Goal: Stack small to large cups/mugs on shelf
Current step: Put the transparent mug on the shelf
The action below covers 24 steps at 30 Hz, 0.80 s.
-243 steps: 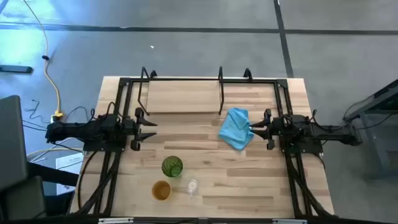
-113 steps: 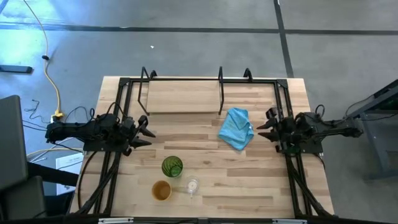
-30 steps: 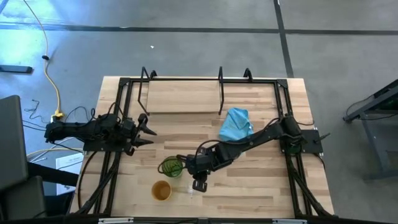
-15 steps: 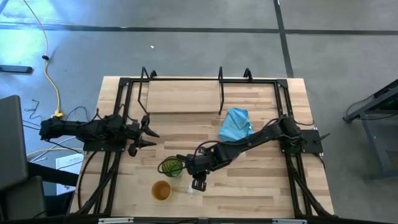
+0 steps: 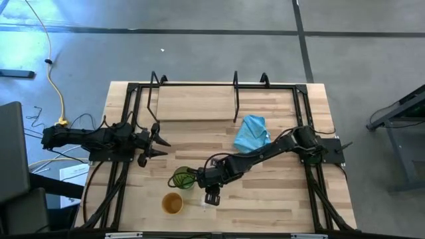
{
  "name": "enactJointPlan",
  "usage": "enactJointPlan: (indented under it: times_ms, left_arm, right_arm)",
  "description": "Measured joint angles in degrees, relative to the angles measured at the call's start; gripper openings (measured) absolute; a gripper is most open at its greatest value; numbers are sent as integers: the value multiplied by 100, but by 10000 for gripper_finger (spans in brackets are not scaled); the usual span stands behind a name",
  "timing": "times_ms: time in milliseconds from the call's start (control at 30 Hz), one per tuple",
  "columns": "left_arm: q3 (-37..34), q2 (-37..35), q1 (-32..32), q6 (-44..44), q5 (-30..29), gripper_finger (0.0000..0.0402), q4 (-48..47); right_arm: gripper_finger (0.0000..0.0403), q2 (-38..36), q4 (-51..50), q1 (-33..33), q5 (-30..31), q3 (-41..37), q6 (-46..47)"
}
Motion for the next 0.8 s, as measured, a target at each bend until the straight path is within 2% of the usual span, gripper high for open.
enactJointPlan:
  times_ms: [233,800]
  left_arm:
    - [0,0,2,2,-2,168,0]
    - [0,0,1,-2,-1,168,0]
  right_arm:
    - [134,71,143,2,-112,0,0]
    - [133,71,272,-17,145,0,2]
